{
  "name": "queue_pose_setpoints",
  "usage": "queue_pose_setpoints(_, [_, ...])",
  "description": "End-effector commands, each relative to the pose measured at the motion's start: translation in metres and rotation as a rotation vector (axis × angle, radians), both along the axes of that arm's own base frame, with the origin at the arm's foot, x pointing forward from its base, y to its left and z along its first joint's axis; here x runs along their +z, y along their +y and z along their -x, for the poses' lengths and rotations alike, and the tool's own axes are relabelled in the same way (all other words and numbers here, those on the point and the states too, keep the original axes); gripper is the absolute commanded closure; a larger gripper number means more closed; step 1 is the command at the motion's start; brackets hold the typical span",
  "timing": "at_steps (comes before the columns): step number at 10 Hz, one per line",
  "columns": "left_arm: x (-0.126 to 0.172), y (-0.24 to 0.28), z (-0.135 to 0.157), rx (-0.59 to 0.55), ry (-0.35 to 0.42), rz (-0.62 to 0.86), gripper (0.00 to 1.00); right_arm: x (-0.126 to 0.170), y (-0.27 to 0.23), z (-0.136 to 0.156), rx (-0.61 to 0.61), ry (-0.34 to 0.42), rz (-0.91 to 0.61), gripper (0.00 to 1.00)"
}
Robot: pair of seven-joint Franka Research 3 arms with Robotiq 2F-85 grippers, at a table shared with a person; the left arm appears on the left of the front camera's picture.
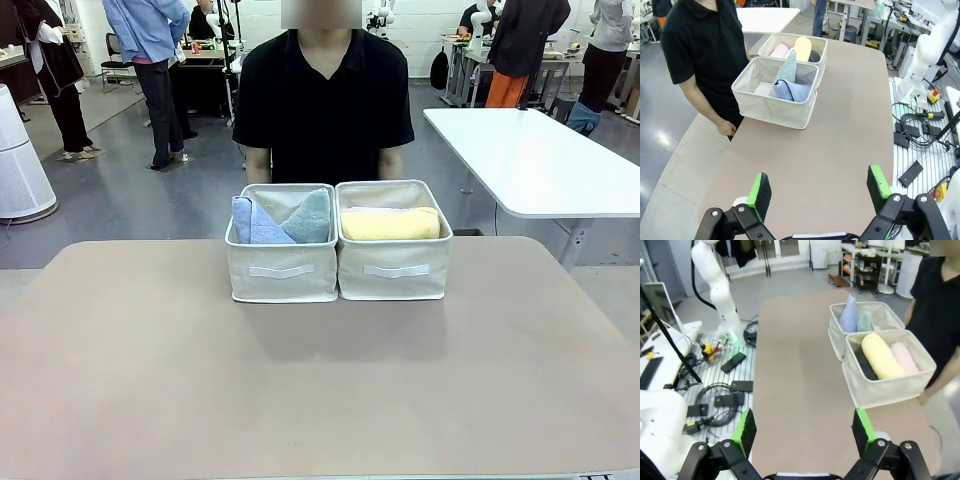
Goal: Sort the towels based on their folding style.
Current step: Pick up another triangle-folded towel from the table and place it in the left Fabric basket.
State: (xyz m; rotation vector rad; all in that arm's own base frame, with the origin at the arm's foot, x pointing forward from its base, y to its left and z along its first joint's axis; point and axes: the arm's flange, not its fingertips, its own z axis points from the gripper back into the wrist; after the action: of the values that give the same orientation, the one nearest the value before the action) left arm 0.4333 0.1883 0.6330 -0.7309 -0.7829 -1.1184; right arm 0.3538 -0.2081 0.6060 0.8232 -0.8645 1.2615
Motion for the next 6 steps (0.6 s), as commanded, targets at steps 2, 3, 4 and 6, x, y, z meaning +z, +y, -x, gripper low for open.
queue_pose_setpoints(2, [0.001,-0.001,0.003,-0.003,-0.003,0.005,0.00,0.000,0.000,0.000,0.000,0.000,0.000,0.00])
queue_pose_setpoints(3, [0.001,-0.001,0.003,-0.003,-0.003,0.005,0.00,0.000,0.000,0.000,0.000,0.000,0.000,0.00])
queue_pose_setpoints(4, [0.001,-0.001,0.003,-0.003,-0.003,0.005,0.00,0.000,0.000,0.000,0.000,0.000,0.000,0.00])
queue_pose_setpoints(6, [0.001,-0.001,0.003,-0.003,-0.003,0.005,0.00,0.000,0.000,0.000,0.000,0.000,0.000,0.00])
